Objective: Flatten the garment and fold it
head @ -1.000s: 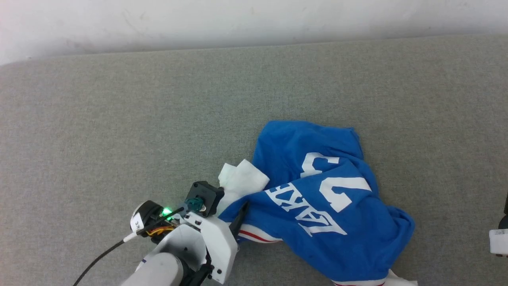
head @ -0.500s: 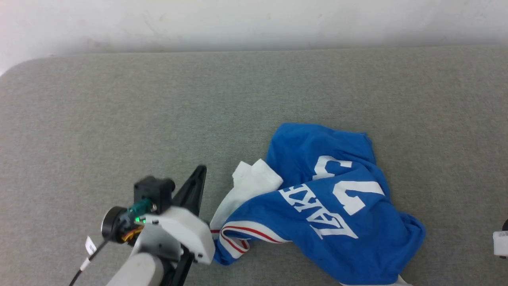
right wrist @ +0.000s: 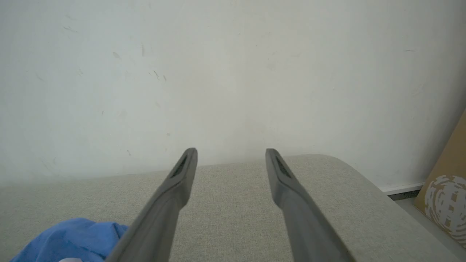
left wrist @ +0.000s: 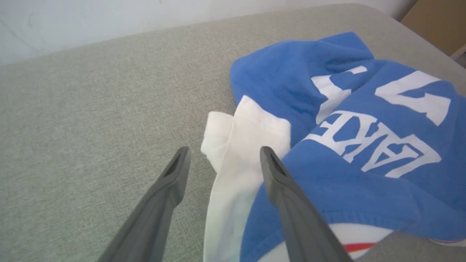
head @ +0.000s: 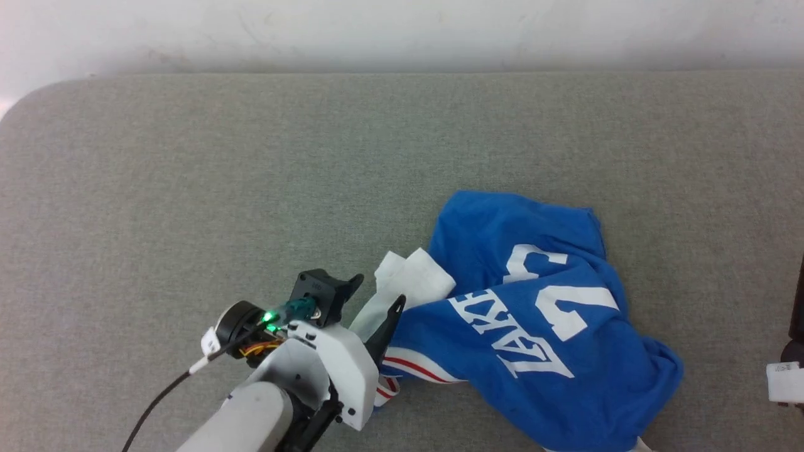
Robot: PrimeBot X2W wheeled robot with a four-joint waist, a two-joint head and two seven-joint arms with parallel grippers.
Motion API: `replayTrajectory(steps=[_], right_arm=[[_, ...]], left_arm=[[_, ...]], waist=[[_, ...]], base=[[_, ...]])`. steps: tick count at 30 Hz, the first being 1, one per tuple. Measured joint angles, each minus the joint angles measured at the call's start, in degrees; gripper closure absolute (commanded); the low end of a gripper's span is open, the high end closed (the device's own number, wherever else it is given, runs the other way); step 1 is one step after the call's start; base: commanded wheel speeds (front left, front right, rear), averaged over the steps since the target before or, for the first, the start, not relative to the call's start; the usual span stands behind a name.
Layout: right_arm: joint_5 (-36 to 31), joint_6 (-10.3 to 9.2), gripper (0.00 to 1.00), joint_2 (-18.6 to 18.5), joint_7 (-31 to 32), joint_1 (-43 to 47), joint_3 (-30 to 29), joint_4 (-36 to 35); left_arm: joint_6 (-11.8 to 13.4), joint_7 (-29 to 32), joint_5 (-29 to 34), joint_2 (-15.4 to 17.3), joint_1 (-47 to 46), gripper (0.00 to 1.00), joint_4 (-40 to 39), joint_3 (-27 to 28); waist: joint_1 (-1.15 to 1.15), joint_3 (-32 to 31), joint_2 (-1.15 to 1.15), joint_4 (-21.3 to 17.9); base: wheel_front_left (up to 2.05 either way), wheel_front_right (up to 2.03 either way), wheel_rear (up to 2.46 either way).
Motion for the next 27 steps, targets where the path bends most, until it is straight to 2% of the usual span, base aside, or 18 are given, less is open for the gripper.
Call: replayTrajectory(steps=[10, 11, 12, 16, 21, 26, 27], right_arm=[[0.0, 0.0, 0.0, 0.0, -0.5, -0.3, -0.4, 0.9], [0.0, 0.0, 0.0, 0.0, -0.6, -0.3, -0.4, 1.0], [0.0, 0.0, 0.0, 0.0, -0.6, -0.4, -0.4, 1.1], [0.0, 0.0, 0.0, 0.0, -0.7, -0.6, -0.5, 1.4], [0.0, 0.0, 0.0, 0.0, -0.8, -0.5, -0.5, 1.9], [0.2, 0.0, 0.0, 0.0, -1.0, -0.3, -0.7, 2.3], [0.2, 0.0, 0.0, 0.0, -1.0, -0.1, -0.8, 2.4]], left_arm=[[-3.4, 8.5, -2.4, 1.1, -3.8, 0.0, 6.4, -1.9], [-3.6, 8.8, -2.5, 1.1, -4.1, 0.77, 6.4, -2.0], [-3.8, 9.1, -2.9, 1.1, -4.2, 1.0, 6.3, -2.0], [-3.1, 6.2, -3.9, 0.1, -4.1, 1.0, 4.1, -0.6], [1.5, -5.3, -8.3, -3.1, -0.7, 1.0, -4.3, 7.9], [6.5, -13.6, -15.0, -5.3, 12.5, 1.0, -10.5, 16.1], [7.4, -14.9, -16.8, -6.0, 15.7, 0.69, -10.6, 17.6]], waist=[[0.0, 2.3, 0.0, -3.0], [0.0, 2.5, 0.0, -3.2], [0.0, 2.6, 0.0, -3.4], [0.0, 2.5, 0.0, -3.5], [0.0, 1.6, 0.0, -3.2], [0.0, 0.7, 0.0, -2.8], [-0.01, 0.6, 0.0, -2.6]], base=[[0.0, 0.0, 0.0], [0.0, 0.0, 0.0], [0.0, 0.0, 0.0], [0.0, 0.0, 0.0], [0.0, 0.0, 0.0], [0.0, 0.0, 0.0], [0.0, 0.0, 0.0]])
